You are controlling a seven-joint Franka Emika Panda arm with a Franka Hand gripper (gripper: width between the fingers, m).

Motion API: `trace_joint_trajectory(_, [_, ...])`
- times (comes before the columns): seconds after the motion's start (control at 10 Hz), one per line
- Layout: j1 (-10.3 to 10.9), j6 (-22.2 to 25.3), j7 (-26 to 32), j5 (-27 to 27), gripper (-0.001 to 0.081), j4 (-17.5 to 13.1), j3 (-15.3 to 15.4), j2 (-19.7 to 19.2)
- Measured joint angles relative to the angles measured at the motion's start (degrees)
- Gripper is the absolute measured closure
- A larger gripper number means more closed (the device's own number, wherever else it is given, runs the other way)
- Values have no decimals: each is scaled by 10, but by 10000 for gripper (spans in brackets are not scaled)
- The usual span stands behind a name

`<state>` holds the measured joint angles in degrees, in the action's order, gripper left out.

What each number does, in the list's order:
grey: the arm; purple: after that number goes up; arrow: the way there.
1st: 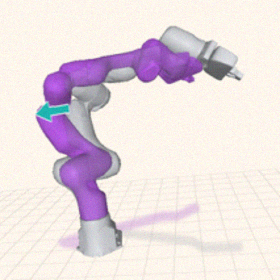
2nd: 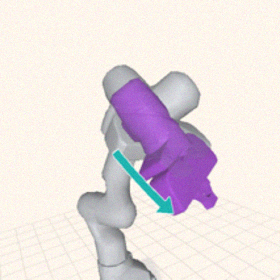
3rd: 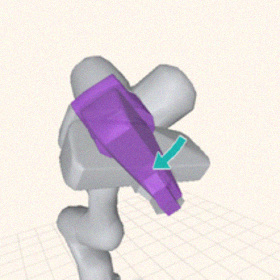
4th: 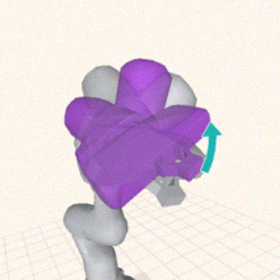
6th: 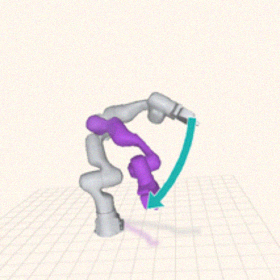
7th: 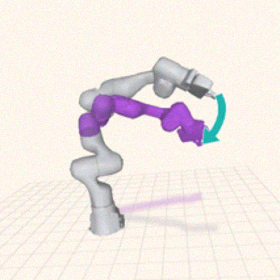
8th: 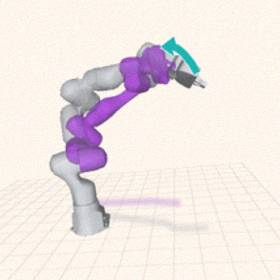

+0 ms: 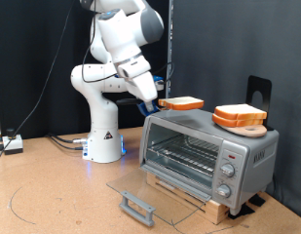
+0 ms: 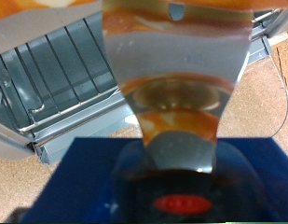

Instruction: Make a piece of toast with the oven

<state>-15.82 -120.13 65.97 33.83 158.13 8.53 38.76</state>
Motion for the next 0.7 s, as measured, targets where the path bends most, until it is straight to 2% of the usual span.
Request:
trace_joint_trajectory(0.1, [0,3,0,0,415,1,2,0])
trace_joint_trajectory(0.2, [-1,31,8,-22,415,-3,-1,-2])
trace_joint_trajectory(0.3, [-3,58,31,-48,415,-13,-12,-8])
trace_joint_trajectory(0.4, [-9,65,56,-61,415,-25,-28,-22])
trace_joint_trajectory(0.5, [-16,58,74,-65,415,-35,-40,-38])
trace_joint_trajectory(0.7, [-30,10,96,-70,415,-46,-53,-68])
